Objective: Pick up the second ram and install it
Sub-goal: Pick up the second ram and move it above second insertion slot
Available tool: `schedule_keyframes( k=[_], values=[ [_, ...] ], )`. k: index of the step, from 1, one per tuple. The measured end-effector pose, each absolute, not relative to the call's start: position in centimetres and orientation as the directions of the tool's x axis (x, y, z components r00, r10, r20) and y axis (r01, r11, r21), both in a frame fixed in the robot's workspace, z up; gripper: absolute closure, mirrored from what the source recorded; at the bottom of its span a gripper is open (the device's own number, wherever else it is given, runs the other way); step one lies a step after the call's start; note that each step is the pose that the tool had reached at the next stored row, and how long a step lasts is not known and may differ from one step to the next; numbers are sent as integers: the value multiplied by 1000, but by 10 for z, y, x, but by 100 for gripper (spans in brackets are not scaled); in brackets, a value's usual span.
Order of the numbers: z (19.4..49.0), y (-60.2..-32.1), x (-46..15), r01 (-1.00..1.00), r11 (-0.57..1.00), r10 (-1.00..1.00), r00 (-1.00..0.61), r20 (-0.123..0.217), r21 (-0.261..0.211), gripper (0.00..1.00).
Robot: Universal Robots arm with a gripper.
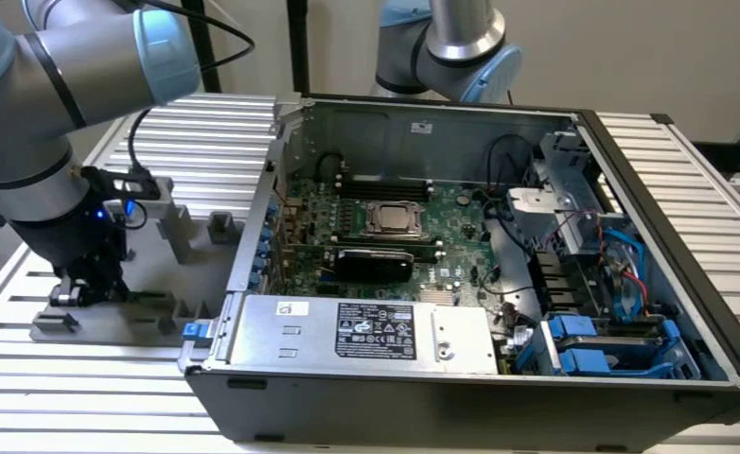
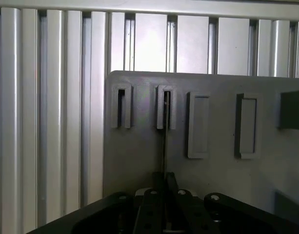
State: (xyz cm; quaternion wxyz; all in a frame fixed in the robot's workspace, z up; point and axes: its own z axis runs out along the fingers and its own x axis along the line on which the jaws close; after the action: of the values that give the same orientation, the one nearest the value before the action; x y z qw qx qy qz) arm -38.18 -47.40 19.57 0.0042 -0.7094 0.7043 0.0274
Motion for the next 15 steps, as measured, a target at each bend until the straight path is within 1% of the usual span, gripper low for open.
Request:
schedule_keyframes(
  k=[9, 15],
  values=[
    [196, -474, -382, -999, -7, -999, 6, -45, 33, 100],
    [203, -474, -382, -999, -7, -999, 6, -45, 33, 100]
  ],
)
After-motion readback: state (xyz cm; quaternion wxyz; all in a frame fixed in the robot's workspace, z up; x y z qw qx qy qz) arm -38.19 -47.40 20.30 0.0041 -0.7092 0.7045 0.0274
